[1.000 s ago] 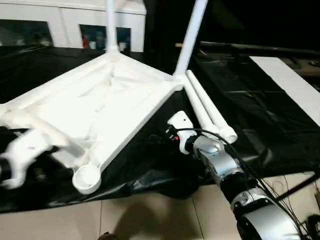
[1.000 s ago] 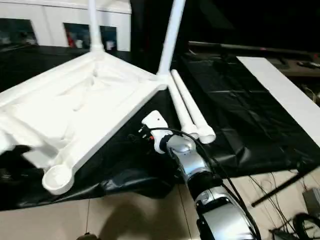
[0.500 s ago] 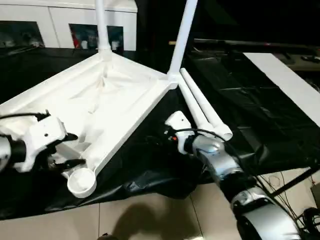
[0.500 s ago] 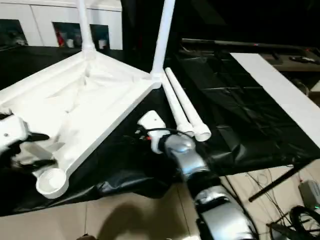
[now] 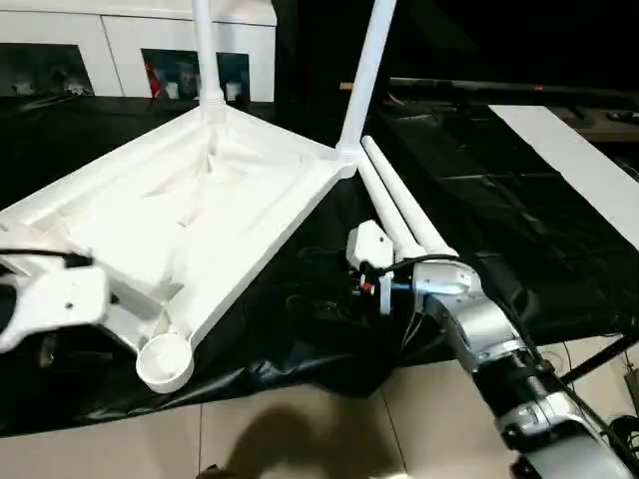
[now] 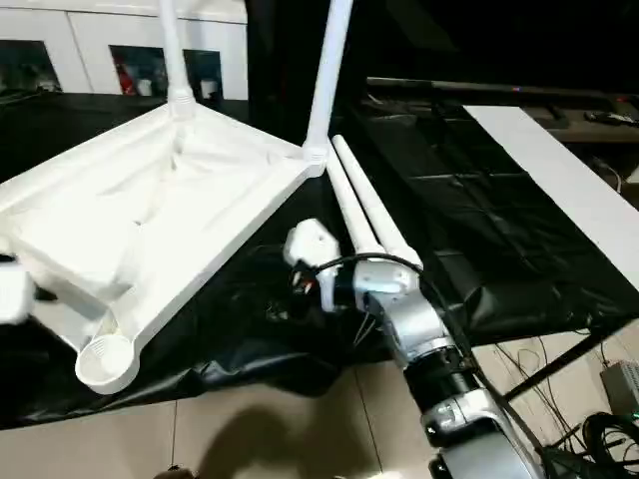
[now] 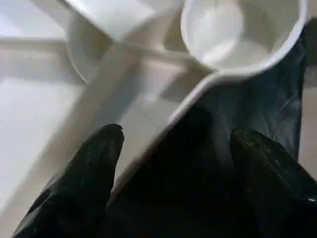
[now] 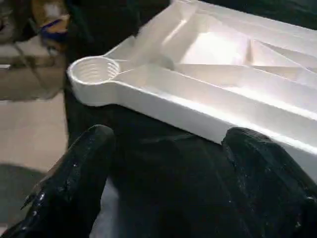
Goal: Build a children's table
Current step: Rotate table base
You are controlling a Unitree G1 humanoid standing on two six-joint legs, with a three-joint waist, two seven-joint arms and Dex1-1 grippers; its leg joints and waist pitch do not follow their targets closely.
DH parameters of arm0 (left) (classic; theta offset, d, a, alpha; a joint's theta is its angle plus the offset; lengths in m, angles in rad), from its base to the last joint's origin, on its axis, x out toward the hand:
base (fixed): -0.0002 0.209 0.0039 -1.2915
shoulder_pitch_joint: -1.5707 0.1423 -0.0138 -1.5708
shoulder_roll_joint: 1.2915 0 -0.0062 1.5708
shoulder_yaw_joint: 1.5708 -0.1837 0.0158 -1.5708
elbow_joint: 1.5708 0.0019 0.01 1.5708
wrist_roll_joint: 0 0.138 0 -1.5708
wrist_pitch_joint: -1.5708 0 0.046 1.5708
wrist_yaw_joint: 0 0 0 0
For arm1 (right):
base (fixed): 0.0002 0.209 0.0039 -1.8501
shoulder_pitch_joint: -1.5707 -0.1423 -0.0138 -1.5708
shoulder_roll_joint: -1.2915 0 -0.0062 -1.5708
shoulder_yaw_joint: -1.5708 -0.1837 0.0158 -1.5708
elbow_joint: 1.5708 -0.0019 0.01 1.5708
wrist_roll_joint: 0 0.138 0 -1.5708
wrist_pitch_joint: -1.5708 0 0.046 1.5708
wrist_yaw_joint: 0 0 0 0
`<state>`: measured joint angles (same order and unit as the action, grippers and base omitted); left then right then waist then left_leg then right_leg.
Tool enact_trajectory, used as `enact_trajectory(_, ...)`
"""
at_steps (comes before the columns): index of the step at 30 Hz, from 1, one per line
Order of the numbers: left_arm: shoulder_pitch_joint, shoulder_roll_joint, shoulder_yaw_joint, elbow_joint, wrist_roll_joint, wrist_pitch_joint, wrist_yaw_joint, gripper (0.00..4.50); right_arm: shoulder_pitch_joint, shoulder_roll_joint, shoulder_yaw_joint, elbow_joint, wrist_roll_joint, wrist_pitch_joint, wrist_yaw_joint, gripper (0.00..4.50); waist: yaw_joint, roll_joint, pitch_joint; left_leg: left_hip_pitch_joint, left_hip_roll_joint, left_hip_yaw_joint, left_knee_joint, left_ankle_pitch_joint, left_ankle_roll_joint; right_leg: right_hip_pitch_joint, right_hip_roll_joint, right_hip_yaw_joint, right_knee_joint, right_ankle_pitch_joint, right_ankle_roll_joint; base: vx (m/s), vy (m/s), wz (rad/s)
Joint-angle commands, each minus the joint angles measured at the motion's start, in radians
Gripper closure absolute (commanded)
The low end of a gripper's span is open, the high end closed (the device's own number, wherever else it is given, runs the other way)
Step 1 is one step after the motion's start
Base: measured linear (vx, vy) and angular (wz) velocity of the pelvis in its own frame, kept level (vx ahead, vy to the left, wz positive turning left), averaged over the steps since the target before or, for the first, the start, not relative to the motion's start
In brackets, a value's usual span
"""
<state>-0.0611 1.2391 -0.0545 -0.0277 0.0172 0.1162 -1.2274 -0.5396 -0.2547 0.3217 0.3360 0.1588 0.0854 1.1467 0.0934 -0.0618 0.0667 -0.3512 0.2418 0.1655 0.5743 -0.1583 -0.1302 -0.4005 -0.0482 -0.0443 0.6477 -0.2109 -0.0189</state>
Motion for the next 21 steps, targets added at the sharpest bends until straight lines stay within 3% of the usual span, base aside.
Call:
enact_trajectory(1,-0.034,-0.023,-0.022,0.022,0.026,-0.022,0.016,0.60,0.004,-0.010,0.005,-0.048,-0.002,0.023,0.022,0.65,0.002,0.051,-0.063,0.015,-0.012,0.005,-0.067,-0.352,-0.032,0.033,-0.055,0.042,-0.082,-0.184,-0.180,0.000,0.000,0.00)
enact_trajectory(6,-0.095,-0.073,-0.072,0.112,0.081,-0.077,0.022,0.60,0.017,-0.029,0.030,-0.121,0.005,0.079,0.042,0.65,0.004,0.052,-0.066,0.016,-0.014,0.004,-0.065,-0.332,-0.036,0.037,-0.053,0.041,-0.078,-0.130,-0.188,0.000,0.000,0.00)
enact_trajectory(9,-0.128,-0.100,-0.088,0.160,0.101,-0.099,0.032,0.96,0.028,-0.048,0.046,-0.157,0.003,0.112,0.057,0.65,0.005,0.054,-0.070,0.016,-0.014,0.005,-0.063,-0.320,-0.035,0.038,-0.054,0.041,-0.074,-0.100,-0.194,0.000,0.000,0.00)
enact_trajectory(16,-0.188,-0.124,-0.125,0.215,0.093,-0.058,0.001,1.39,0.046,-0.080,0.070,-0.196,-0.009,0.145,0.067,0.65,0.009,0.055,-0.068,0.018,-0.014,0.004,-0.064,-0.339,-0.039,0.039,-0.056,0.041,-0.077,-0.129,-0.195,0.000,0.000,0.00)
enact_trajectory(19,-0.221,-0.141,-0.133,0.236,0.080,-0.027,-0.023,1.78,0.053,-0.085,0.070,-0.208,-0.014,0.152,0.065,0.65,0.010,0.062,-0.069,0.020,-0.014,0.004,-0.061,-0.336,-0.042,0.037,-0.057,0.041,-0.075,-0.116,-0.203,0.000,0.000,0.00)
enact_trajectory(21,-0.251,-0.154,-0.143,0.254,0.080,0.004,-0.050,1.80,0.063,-0.094,0.073,-0.226,-0.019,0.164,0.057,0.65,0.013,0.060,-0.071,0.019,-0.014,0.004,-0.060,-0.321,-0.044,0.041,-0.056,0.041,-0.074,-0.097,-0.204,0.000,0.000,0.00)
